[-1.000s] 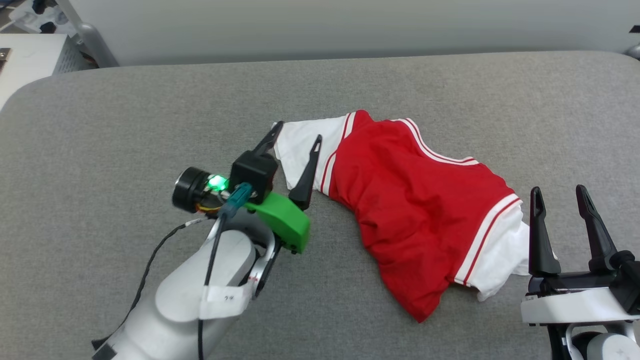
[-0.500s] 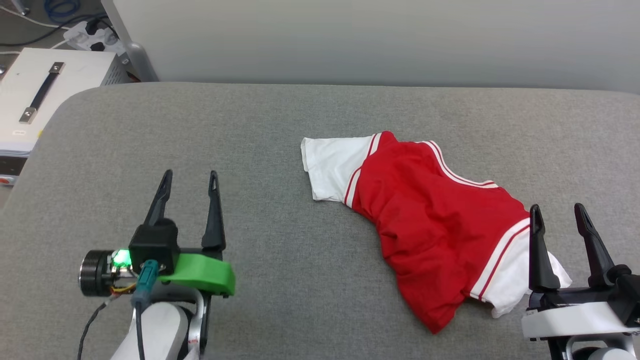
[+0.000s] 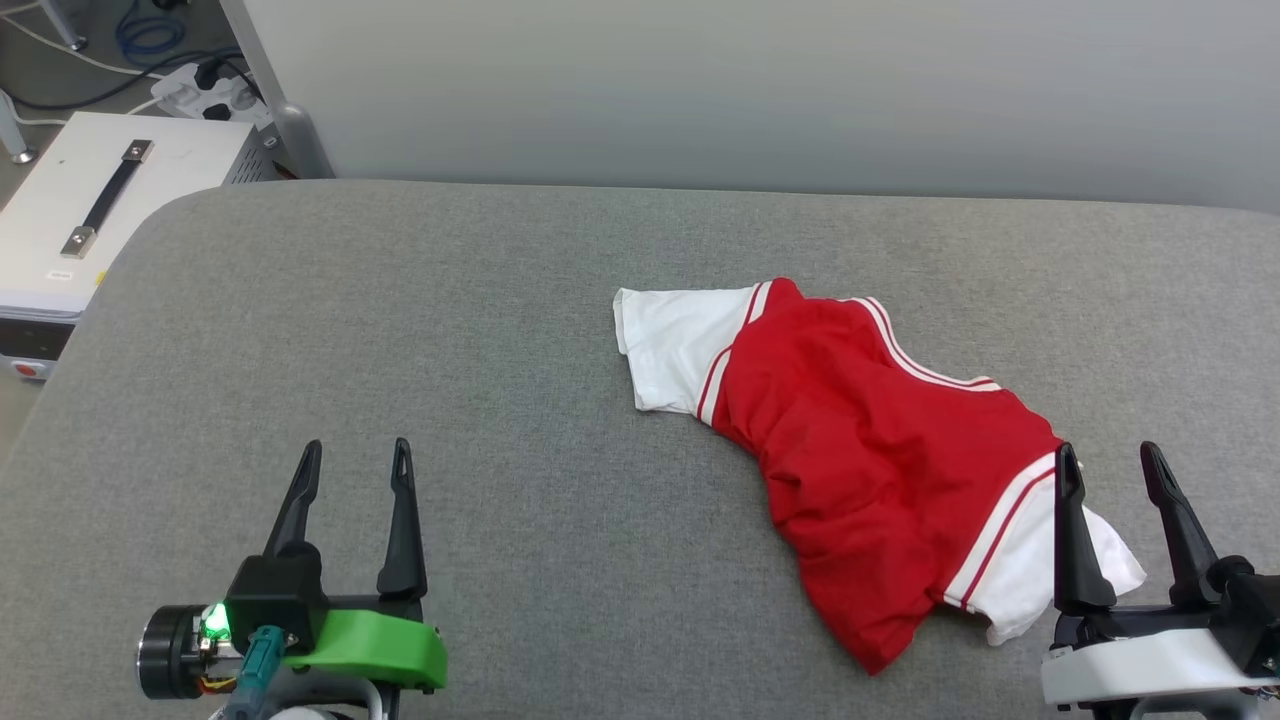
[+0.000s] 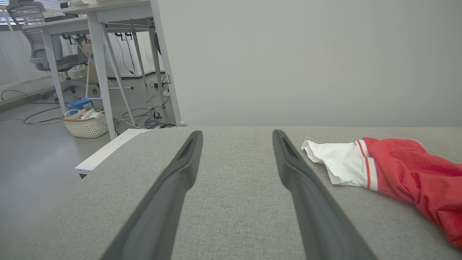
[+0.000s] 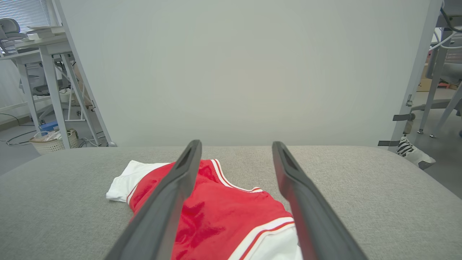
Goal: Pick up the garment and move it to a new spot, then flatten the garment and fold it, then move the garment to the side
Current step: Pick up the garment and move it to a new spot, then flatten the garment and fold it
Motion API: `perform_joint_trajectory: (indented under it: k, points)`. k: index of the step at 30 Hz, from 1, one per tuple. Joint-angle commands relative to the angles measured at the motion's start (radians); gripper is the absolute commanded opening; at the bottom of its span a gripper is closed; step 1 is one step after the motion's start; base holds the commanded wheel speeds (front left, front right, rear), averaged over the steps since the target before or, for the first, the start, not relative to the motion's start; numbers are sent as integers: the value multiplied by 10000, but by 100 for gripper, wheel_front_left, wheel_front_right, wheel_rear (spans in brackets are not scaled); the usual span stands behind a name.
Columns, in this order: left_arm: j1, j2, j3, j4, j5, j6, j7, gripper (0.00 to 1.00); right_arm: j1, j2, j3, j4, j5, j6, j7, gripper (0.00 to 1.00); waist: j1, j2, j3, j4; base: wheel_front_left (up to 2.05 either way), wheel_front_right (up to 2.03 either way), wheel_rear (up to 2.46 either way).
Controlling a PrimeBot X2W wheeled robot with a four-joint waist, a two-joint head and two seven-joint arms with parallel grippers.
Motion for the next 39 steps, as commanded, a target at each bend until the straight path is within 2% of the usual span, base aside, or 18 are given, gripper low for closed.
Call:
perform_joint_trajectory:
  k: [1, 14, 35, 39]
  points:
    - [172, -112, 147, 57, 186, -135, -56, 100, 156, -5, 22, 44, 86, -7, -46, 100, 0, 0, 0, 3, 0, 0, 0]
    - [421, -664, 788, 391, 901, -910, -57, 100, 344, -5, 55, 183, 177, -7, -46, 100, 0, 0, -124, 67, 0, 0, 0]
    - [467, -945, 1034, 821, 1252, -1371, -57, 100, 343, -5, 160, 252, 199, -7, -46, 100, 0, 0, -154, 95, 0, 0, 0]
    - [-86, -882, 1027, 1027, 1167, -1691, -57, 100, 214, -5, 184, 220, 189, -7, -46, 100, 0, 0, 22, 25, 0, 0, 0]
